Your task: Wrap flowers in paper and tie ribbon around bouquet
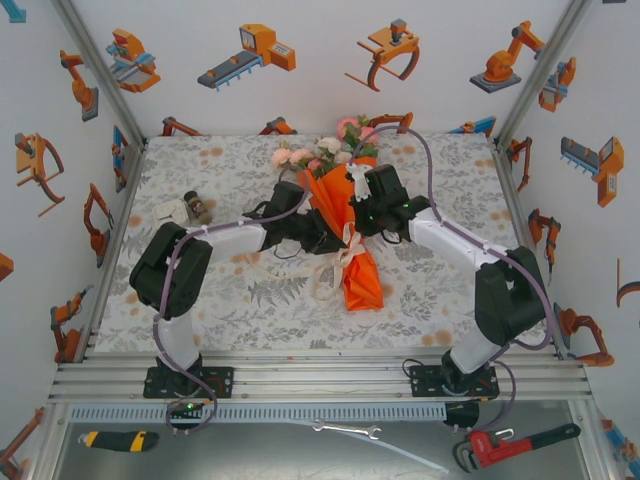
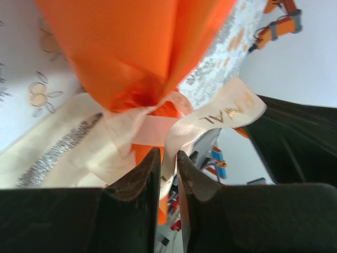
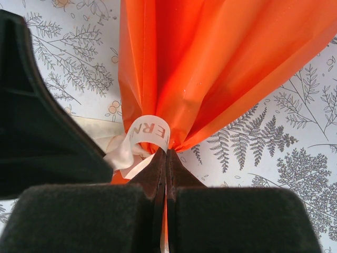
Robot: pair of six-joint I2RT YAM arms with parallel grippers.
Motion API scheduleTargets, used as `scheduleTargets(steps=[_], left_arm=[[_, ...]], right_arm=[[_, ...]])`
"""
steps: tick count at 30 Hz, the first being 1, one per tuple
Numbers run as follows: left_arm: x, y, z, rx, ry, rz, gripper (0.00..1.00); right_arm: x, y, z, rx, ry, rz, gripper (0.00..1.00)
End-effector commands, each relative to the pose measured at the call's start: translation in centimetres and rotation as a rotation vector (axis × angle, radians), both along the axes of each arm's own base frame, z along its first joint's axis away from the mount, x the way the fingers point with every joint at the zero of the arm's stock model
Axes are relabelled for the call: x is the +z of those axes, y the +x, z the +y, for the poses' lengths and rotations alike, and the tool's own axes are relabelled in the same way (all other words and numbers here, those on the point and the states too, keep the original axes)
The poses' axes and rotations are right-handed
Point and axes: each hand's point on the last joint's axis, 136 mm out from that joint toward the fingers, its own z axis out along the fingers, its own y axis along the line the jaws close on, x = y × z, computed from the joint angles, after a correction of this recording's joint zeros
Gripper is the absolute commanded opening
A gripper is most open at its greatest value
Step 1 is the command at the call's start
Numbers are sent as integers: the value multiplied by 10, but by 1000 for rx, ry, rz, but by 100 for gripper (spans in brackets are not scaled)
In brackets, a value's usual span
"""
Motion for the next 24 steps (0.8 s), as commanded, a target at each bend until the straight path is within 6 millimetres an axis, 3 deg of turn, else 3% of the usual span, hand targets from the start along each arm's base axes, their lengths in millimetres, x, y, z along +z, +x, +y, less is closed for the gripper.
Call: scheduleTargets(steps=[1,7,15,19,24], left_arm=[[2,11,1,-5,45,-85,27],[21,17,20,-5,133,-238,46],[62,11,25,-113,153,-449,54],[53,9,43,-134,295,-506,56],[22,14,69,-105,490,-480,56]], right_arm=[[15,-2,1,6,11,-20,0],[14,-3,1,8,9,-18,0],[16,-2,2,10,12,-21,0],[15,-2,3,19,11,-20,0],[10,0,1,12,-11,-15,2]])
